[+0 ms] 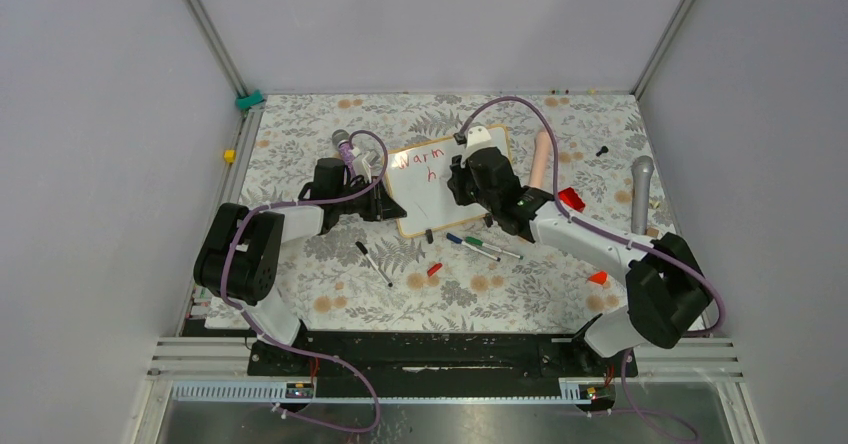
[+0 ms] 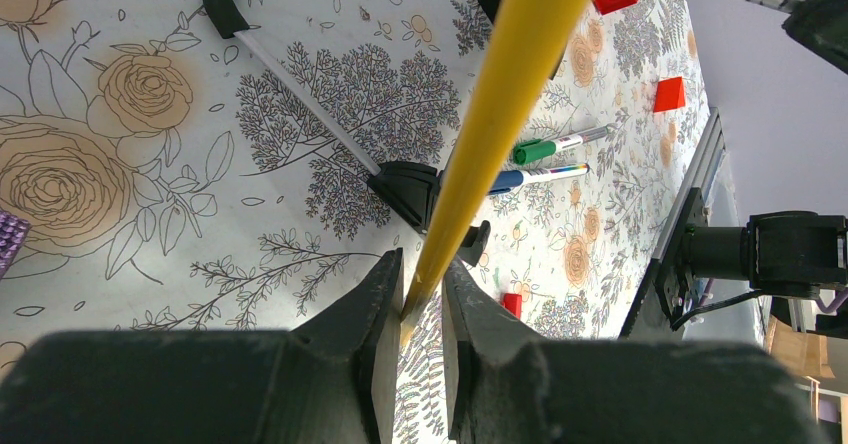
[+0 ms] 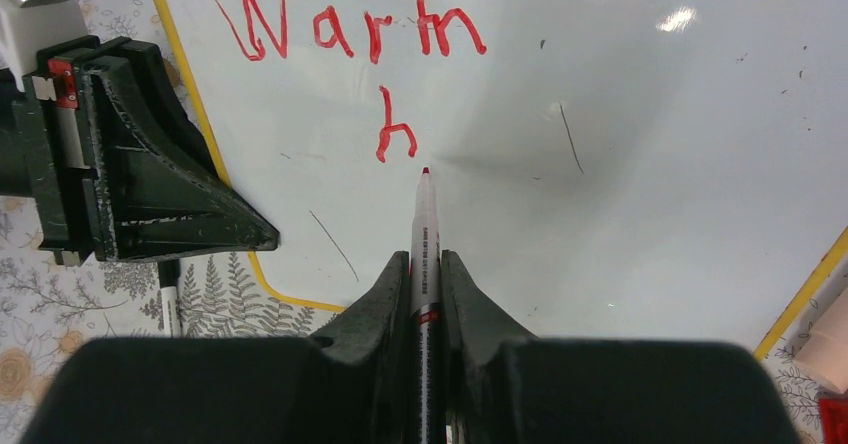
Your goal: Write a sentence on the whiteboard
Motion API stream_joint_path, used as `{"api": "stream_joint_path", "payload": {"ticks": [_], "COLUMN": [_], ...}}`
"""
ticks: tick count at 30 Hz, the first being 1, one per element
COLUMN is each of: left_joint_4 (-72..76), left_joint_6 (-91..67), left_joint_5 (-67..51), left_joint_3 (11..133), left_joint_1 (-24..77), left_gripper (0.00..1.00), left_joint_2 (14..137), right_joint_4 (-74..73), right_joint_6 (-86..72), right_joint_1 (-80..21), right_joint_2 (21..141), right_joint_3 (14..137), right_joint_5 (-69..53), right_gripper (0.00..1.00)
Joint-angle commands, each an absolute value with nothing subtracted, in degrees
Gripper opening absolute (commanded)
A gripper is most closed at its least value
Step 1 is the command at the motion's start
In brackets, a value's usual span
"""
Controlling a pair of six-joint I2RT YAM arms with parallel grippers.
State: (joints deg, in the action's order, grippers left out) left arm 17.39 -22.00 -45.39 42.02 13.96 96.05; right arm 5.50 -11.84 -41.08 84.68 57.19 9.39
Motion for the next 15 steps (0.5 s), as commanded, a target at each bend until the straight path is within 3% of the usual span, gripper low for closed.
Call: {"api": "stream_joint_path", "payload": {"ticks": [1,15], "left_joint_4": [14.3,14.2], "left_joint_6": [-20.8,-20.8], "left_joint_5": [-41.5,-41.5], "left_joint_3": [42.7,42.8], "left_joint_1": [14.6,14.5], "left_gripper": [0.00,0.00], "left_joint_2": [96.0,96.1], "right_joint_4": [6.8,6.6], "right_joint_6": [-11.8,-11.8], "right_joint_1": [-40.5,-39.8], "right_joint_2": [85.4,86.3], "right_joint_3": [60.1,62.0], "right_joint_5": [10.9,9.2], "right_gripper": [0.00,0.00]}}
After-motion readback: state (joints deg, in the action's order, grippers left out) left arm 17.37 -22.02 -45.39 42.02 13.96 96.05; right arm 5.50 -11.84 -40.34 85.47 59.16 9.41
